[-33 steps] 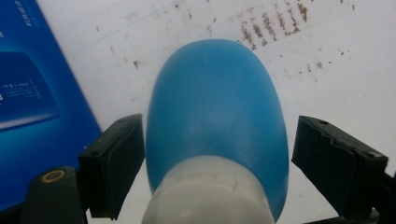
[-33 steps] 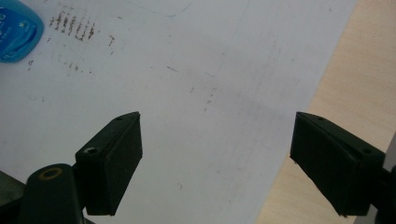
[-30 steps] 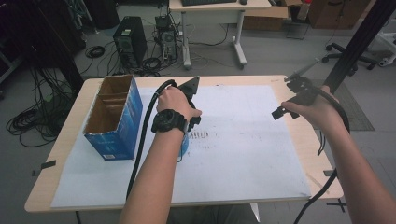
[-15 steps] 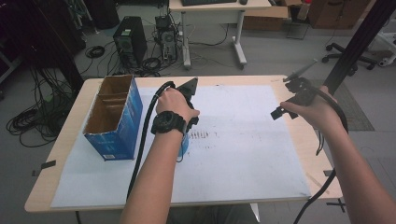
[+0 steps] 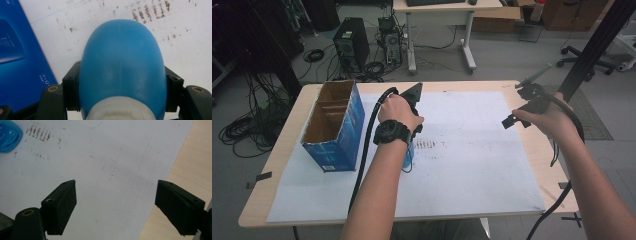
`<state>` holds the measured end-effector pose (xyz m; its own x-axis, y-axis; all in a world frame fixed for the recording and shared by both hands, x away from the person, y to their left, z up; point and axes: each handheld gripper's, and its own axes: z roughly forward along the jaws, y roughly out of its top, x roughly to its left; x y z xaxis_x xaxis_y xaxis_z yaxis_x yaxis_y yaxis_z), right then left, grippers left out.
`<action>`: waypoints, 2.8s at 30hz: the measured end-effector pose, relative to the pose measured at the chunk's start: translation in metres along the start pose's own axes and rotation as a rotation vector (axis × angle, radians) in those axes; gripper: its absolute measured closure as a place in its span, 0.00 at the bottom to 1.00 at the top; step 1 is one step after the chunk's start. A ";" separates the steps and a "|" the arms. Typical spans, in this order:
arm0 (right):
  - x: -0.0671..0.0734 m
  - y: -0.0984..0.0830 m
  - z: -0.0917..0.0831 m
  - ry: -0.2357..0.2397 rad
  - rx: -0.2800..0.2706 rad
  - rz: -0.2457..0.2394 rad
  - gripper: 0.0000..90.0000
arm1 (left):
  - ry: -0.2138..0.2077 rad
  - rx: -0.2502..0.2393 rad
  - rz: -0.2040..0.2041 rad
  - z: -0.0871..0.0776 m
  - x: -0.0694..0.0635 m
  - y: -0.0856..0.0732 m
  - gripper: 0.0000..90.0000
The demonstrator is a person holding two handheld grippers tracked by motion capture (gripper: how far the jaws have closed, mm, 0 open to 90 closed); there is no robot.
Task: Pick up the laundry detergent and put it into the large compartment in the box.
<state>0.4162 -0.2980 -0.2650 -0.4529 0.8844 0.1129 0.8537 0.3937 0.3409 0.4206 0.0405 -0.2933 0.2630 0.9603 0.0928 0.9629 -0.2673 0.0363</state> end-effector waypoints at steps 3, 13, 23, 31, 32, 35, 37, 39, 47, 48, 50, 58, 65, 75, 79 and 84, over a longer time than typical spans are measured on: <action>0.000 0.000 0.000 0.000 -0.001 -0.003 0.20 | -0.017 -0.004 -0.006 -0.001 0.003 0.000 0.41; 0.001 0.000 -0.001 -0.001 -0.002 -0.008 0.20 | -0.023 0.000 -0.005 -0.001 0.004 0.000 0.42; 0.000 0.000 -0.002 -0.002 -0.005 -0.008 0.21 | -0.032 -0.002 -0.009 -0.003 0.004 0.001 0.42; -0.001 -0.001 0.000 0.001 -0.002 -0.008 0.21 | -0.052 0.000 -0.013 -0.016 0.005 0.001 0.42; -0.001 -0.001 0.000 0.002 -0.003 -0.009 0.21 | -0.050 0.000 -0.010 -0.017 0.005 0.001 0.42; -0.001 -0.001 0.000 0.002 -0.002 -0.007 0.21 | -0.044 0.003 -0.007 -0.021 0.005 0.000 0.42; -0.001 -0.001 0.000 0.003 -0.002 -0.007 0.21 | -0.044 0.005 -0.008 -0.022 0.005 0.000 0.42; -0.001 -0.001 0.000 0.003 -0.002 -0.008 0.21 | -0.048 0.006 -0.008 -0.025 0.006 0.000 0.42; -0.001 -0.001 -0.001 0.004 -0.003 -0.007 0.21 | -0.055 -0.001 -0.008 -0.041 0.008 -0.002 0.42; -0.001 -0.001 -0.001 0.004 -0.004 -0.009 0.21 | -0.055 -0.003 -0.011 -0.043 0.009 -0.002 0.42; 0.000 -0.001 -0.001 0.005 -0.004 -0.007 0.21 | -0.053 -0.005 -0.010 -0.047 0.010 -0.003 0.42; 0.001 0.000 -0.001 0.006 -0.004 -0.012 0.21 | -0.052 -0.010 -0.014 -0.062 0.013 -0.004 0.42; 0.001 0.001 -0.001 0.012 0.000 -0.009 0.22 | -0.065 -0.017 -0.018 -0.073 0.016 -0.004 0.42; 0.000 0.003 0.000 0.012 0.002 -0.006 0.22 | -0.064 -0.028 -0.024 -0.092 0.020 -0.003 0.42; -0.001 0.003 -0.001 0.012 0.000 -0.009 0.22 | -0.062 -0.035 -0.030 -0.100 0.020 -0.003 0.42; -0.001 0.002 0.000 0.014 0.001 -0.004 0.22 | -0.059 -0.039 -0.030 -0.110 0.021 -0.003 0.42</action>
<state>0.4188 -0.2982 -0.2641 -0.4600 0.8792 0.1240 0.8521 0.3979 0.3400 0.4167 0.0531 -0.1822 0.2382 0.9707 0.0320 0.9677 -0.2400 0.0774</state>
